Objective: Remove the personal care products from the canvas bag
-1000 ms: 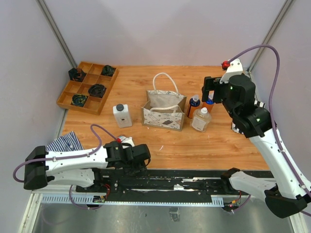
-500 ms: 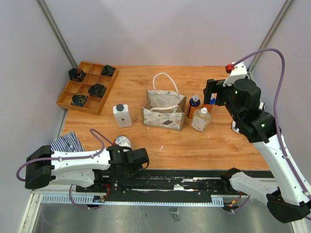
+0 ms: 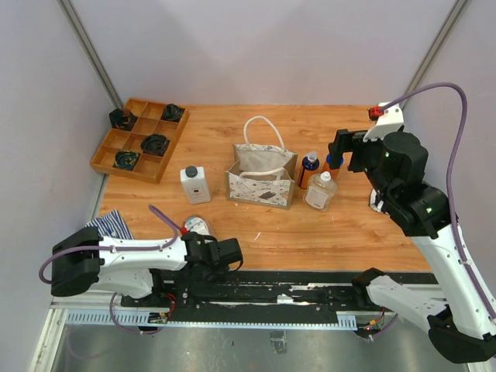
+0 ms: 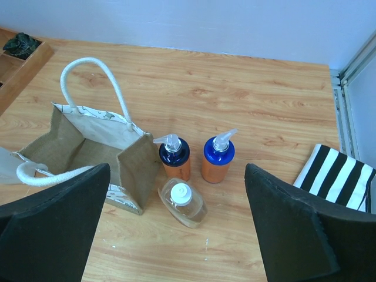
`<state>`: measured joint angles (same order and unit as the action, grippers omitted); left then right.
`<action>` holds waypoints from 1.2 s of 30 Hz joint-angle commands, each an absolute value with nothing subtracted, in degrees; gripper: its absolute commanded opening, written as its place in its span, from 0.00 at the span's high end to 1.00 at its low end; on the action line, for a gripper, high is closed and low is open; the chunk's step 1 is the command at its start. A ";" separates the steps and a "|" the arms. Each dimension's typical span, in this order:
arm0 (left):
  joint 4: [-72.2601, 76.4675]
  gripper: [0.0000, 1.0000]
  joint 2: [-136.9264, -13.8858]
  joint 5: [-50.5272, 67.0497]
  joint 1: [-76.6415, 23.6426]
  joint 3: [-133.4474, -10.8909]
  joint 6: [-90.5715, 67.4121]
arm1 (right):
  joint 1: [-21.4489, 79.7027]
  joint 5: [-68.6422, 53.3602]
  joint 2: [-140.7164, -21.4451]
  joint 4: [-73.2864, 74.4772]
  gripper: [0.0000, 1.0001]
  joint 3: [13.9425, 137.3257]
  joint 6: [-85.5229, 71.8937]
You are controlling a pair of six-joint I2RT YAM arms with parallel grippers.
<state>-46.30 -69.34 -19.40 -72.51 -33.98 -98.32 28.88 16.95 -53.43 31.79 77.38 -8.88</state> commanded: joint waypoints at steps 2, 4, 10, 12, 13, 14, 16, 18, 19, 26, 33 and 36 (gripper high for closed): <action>-44.67 0.79 -71.45 -21.86 -72.87 -33.92 -97.87 | 29.41 18.03 -51.58 32.91 0.02 77.65 -7.67; -45.26 0.95 -71.23 -22.63 -72.87 -34.65 -97.17 | 29.43 18.29 -51.18 33.04 0.02 77.52 -7.47; -58.70 0.99 -71.77 -27.89 -72.87 -46.68 -93.13 | 29.43 17.51 -50.64 33.57 0.01 77.68 -8.18; -63.63 0.99 -71.50 -29.83 -72.86 -51.17 -92.41 | 29.44 17.24 -50.47 33.57 0.01 77.48 -8.42; -65.43 0.99 -71.09 -30.80 -72.86 -53.23 -92.01 | 29.40 17.23 -50.33 33.57 0.01 77.29 -8.50; -66.99 0.99 -70.62 -31.83 -72.86 -54.99 -91.43 | 29.44 17.29 -50.24 33.57 0.01 77.12 -8.52; -69.20 1.00 -69.88 -33.86 -72.87 -58.07 -90.06 | 29.43 17.52 -50.19 33.57 0.01 76.88 -8.55; -71.61 0.99 -69.62 -35.69 -72.86 -60.43 -89.48 | 29.40 17.58 -50.18 33.45 0.01 76.68 -8.44; -72.89 0.99 -69.65 -36.62 -72.86 -61.48 -89.65 | 29.44 17.66 -50.26 33.42 0.01 76.57 -8.45; -74.26 0.97 -70.71 -39.05 -72.70 -63.09 -88.87 | 29.44 17.52 -51.15 32.97 0.00 76.31 -8.36; -76.50 0.93 -74.20 -44.12 -71.63 -69.04 -85.97 | 29.44 18.05 -50.69 33.02 0.00 76.24 -7.83; -78.03 0.91 -76.18 -46.16 -70.51 -73.61 -83.84 | 29.44 18.23 -50.58 33.04 0.01 76.26 -7.92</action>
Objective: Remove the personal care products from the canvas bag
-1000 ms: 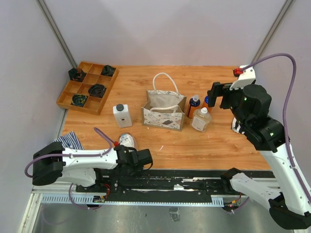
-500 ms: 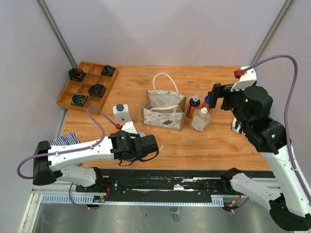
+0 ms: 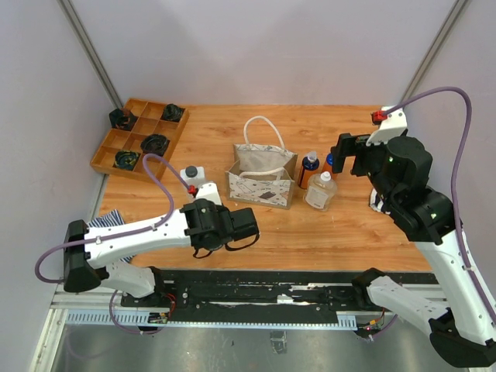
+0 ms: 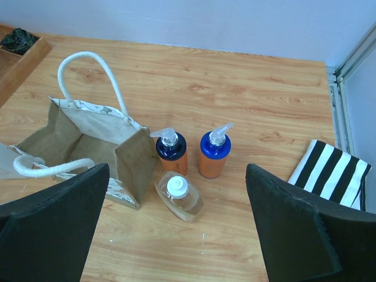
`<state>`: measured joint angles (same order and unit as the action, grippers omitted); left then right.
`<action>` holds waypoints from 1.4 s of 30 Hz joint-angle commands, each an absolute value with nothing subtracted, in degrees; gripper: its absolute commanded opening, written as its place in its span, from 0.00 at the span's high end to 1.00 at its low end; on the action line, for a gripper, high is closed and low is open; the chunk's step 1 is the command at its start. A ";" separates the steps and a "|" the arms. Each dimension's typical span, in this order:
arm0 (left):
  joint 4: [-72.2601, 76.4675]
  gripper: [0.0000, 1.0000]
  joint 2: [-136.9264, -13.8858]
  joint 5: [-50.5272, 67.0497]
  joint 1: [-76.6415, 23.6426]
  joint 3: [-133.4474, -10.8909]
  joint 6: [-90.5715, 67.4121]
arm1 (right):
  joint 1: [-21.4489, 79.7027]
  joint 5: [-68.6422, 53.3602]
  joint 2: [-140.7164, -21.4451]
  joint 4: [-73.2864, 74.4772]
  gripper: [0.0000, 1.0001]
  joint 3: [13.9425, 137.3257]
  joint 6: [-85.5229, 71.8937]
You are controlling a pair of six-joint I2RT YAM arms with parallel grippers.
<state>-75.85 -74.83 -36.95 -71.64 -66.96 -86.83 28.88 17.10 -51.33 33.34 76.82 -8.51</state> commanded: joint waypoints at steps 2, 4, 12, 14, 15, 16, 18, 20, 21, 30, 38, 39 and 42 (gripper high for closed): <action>-77.88 0.89 -76.88 -46.56 -69.17 -75.38 -82.13 | 29.44 17.89 -50.67 33.00 0.01 76.46 -8.15; -75.88 0.87 -77.16 -45.93 -66.70 -75.60 -78.77 | 29.44 17.63 -50.78 32.96 0.01 76.58 -8.38; -65.41 0.79 -76.69 -42.74 -57.35 -72.73 -68.74 | 29.40 17.57 -51.15 33.05 0.02 76.71 -8.27; -63.36 0.72 -76.96 -41.77 -55.80 -72.41 -66.68 | 29.38 17.47 -51.28 33.05 0.02 76.83 -8.18; -62.53 0.69 -77.21 -41.33 -55.25 -72.41 -66.14 | 29.43 17.49 -51.32 33.05 0.01 76.95 -8.01; -61.74 0.65 -77.52 -41.02 -55.05 -72.53 -65.61 | 29.39 17.49 -51.40 33.05 0.01 77.04 -7.89; -60.94 0.57 -78.17 -41.25 -54.84 -73.36 -64.87 | 29.44 17.64 -51.42 33.04 0.01 77.19 -7.57; -61.04 0.48 -79.08 -41.77 -54.84 -74.60 -64.34 | 29.44 17.67 -51.35 33.05 0.02 77.26 -7.30; -61.24 0.45 -79.63 -42.10 -54.77 -75.37 -63.84 | 29.43 17.81 -51.29 33.11 0.01 77.27 -7.23; -62.32 0.24 -83.72 -44.20 -53.84 -81.28 -61.39 | 29.43 18.34 -51.15 33.08 0.01 77.20 -6.61; -61.61 0.22 -84.57 -44.40 -51.86 -80.93 -60.37 | 29.44 18.74 -51.17 33.13 0.02 76.67 -6.22; -61.50 0.22 -84.28 -43.38 -51.86 -80.53 -60.62 | 29.44 18.59 -51.15 33.13 0.01 76.52 -6.24; -60.27 0.27 -82.97 -38.60 -51.86 -77.54 -61.51 | 29.44 18.48 -51.22 33.15 0.02 76.35 -6.49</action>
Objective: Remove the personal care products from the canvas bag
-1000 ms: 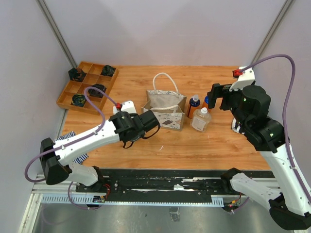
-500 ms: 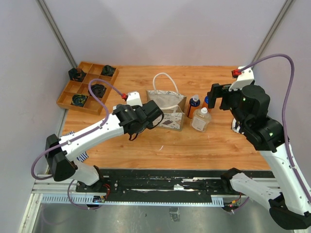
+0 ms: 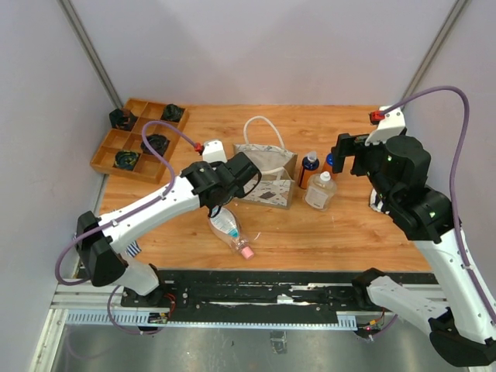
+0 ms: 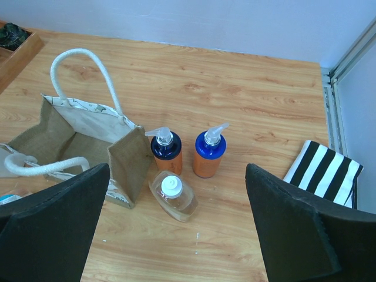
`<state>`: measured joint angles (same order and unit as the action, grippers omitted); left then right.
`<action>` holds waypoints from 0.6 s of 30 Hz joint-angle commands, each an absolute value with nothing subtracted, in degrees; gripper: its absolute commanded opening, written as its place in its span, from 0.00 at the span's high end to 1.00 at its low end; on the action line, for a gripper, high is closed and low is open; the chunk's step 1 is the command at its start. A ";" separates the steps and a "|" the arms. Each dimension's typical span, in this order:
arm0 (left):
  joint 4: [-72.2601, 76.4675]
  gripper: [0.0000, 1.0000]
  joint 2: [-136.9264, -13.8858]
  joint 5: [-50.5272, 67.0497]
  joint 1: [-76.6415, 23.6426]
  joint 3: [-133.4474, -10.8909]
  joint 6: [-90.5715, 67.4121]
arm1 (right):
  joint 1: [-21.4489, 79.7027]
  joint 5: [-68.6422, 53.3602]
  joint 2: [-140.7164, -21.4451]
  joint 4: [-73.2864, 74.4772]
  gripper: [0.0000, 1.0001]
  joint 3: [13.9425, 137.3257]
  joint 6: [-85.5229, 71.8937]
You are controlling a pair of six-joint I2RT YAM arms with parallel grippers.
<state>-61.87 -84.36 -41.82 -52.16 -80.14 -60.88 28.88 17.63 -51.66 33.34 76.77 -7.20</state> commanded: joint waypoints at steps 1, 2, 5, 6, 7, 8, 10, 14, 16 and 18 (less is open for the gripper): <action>-59.77 0.33 -82.27 -36.07 -51.98 -75.98 -62.12 | 29.42 18.38 -51.24 33.12 0.01 76.31 -6.58; -58.98 0.40 -81.47 -33.89 -52.43 -74.09 -62.92 | 29.37 18.36 -51.28 33.13 0.01 76.17 -6.66; -54.24 0.52 -78.93 -27.45 -56.63 -67.31 -66.89 | 29.39 18.09 -51.41 33.13 0.02 75.83 -6.90; -52.95 0.53 -78.82 -26.06 -58.93 -65.26 -69.38 | 29.38 18.16 -51.49 33.13 0.02 75.63 -7.00; -51.59 0.53 -79.13 -24.53 -61.28 -63.63 -71.15 | 29.33 18.14 -51.58 33.13 0.01 75.46 -7.17; -50.95 0.52 -80.23 -23.25 -63.34 -62.49 -73.14 | 29.42 18.10 -51.63 33.13 0.01 75.30 -7.28; -50.91 0.50 -83.33 -20.97 -67.30 -61.90 -76.45 | 29.36 17.94 -51.76 33.12 0.01 75.16 -7.59; -51.95 0.46 -89.73 -18.62 -70.92 -64.14 -80.35 | 29.41 17.78 -51.40 33.13 0.01 74.86 -7.65; -52.49 0.46 -92.42 -17.78 -71.11 -64.96 -81.91 | 29.43 18.00 -50.97 33.13 0.02 74.63 -7.64; -52.91 0.45 -94.39 -18.11 -71.13 -65.49 -83.84 | 29.41 18.33 -50.41 33.19 0.02 74.35 -7.44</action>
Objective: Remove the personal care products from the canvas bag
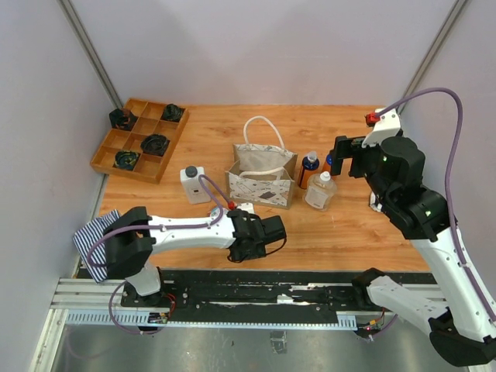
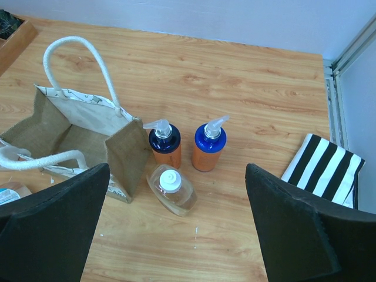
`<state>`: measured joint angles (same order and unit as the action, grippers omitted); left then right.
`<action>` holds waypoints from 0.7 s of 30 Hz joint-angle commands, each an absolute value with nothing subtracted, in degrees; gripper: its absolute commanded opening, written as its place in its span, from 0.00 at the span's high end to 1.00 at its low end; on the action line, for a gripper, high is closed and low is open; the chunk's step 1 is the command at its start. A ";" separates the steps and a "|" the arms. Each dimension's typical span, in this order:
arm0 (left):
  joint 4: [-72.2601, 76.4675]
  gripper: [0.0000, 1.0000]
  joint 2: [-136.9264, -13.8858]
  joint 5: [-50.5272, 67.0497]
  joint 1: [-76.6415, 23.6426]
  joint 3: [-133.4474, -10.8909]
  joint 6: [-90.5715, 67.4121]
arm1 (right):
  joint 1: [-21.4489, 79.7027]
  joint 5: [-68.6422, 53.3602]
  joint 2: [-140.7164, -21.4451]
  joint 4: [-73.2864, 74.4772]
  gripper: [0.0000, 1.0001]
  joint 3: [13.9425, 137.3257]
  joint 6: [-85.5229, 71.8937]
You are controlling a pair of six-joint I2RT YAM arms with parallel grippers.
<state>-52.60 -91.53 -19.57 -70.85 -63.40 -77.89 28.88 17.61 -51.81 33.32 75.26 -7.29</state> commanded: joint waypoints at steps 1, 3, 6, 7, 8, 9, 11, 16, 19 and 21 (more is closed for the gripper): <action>-52.45 0.44 -94.62 -18.40 -71.11 -65.30 -84.90 | 29.43 18.51 -50.10 33.33 0.02 74.27 -7.39; -50.99 0.43 -94.52 -19.54 -71.13 -64.63 -87.18 | 29.35 18.84 -49.64 33.67 0.01 73.98 -7.18; -48.42 0.41 -94.75 -20.54 -70.68 -63.76 -89.32 | 29.38 19.08 -49.16 34.12 0.02 74.01 -6.80; -48.16 0.41 -95.11 -20.56 -70.44 -63.69 -90.05 | 29.37 19.16 -49.01 34.33 0.01 74.08 -6.69; -47.67 0.41 -95.60 -20.71 -70.31 -63.67 -90.27 | 29.35 19.20 -48.84 34.47 0.01 74.21 -6.66; -46.98 0.41 -96.08 -20.69 -70.11 -63.63 -90.19 | 29.38 19.21 -48.68 34.60 0.01 74.30 -6.48; -46.45 0.40 -97.57 -20.18 -69.81 -63.85 -90.27 | 29.35 19.38 -48.32 34.76 0.02 74.47 -6.19; -45.71 0.39 -99.58 -19.13 -69.86 -63.00 -90.69 | 29.44 20.27 -47.16 35.07 0.01 74.48 -5.55; -45.79 0.39 -99.07 -19.57 -69.84 -61.62 -91.59 | 29.36 20.28 -46.70 35.07 0.02 74.09 -5.60; -46.47 0.40 -98.44 -21.01 -69.83 -60.98 -92.68 | 29.43 20.18 -46.59 35.07 0.01 73.90 -5.75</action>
